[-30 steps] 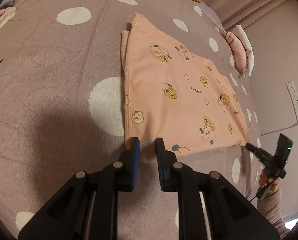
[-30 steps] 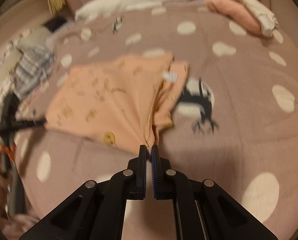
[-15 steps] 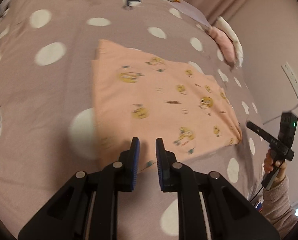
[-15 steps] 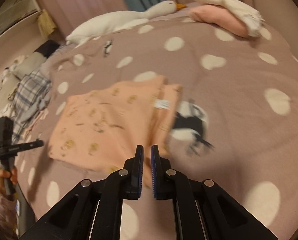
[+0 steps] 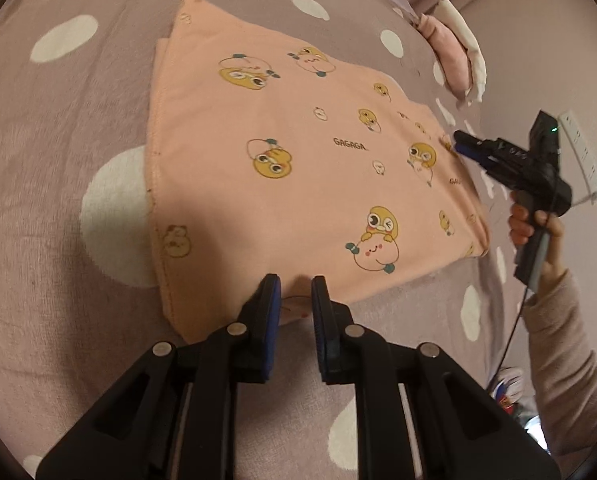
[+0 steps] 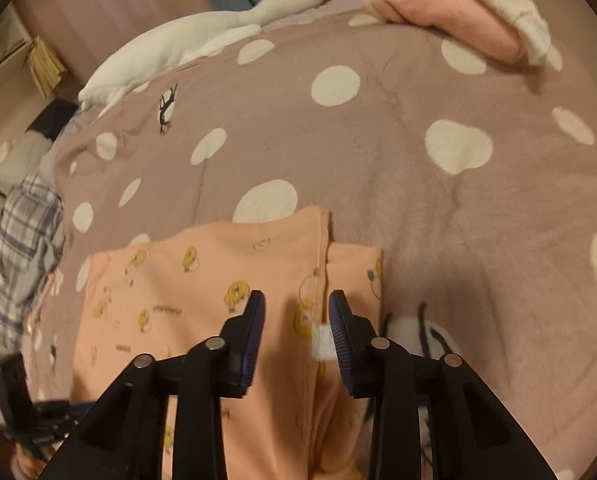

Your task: Fold small clothes

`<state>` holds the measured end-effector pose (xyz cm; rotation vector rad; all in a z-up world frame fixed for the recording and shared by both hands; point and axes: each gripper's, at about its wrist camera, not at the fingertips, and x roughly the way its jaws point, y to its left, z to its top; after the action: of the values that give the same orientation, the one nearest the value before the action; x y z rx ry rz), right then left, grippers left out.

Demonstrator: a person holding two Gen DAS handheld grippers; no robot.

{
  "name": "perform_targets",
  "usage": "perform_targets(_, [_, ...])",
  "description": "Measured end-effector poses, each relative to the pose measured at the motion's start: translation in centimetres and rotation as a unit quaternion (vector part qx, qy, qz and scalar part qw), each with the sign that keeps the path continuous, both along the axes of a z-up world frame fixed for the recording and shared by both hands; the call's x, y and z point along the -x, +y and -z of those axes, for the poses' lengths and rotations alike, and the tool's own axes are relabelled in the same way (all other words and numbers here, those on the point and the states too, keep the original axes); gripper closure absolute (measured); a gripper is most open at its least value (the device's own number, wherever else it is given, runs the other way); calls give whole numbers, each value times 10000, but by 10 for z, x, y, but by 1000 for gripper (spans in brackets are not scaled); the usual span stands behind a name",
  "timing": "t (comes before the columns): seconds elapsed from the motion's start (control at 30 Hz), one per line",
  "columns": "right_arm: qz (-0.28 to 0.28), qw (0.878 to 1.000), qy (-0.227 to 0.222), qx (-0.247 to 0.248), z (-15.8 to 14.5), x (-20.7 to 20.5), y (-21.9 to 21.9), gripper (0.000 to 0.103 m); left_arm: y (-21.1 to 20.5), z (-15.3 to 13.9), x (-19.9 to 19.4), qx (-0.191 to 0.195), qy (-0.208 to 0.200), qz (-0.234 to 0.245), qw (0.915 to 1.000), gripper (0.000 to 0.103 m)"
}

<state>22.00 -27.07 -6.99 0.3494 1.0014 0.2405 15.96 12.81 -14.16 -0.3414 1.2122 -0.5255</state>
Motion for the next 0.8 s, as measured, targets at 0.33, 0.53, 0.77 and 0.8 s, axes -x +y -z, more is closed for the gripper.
perform_targets(0.33, [-116,9989,19,450,8,0,3,99,-2,-1,-1,-34,24,141,9999,89])
perform_targets(0.53, [201,9978,49,636,4,-3,-23,100,-7,-2,-6,-209,49,280,9994,89])
perform_targets(0.77, [389,9945,-228,943,-15,5,-14,98,-3,-17,-3,-174,-56,251,9995,81])
perform_targets(0.8, [331,9947,-363,904,-21,10,-11,98,-3,-21,-5,-141,-103,233,9996,80])
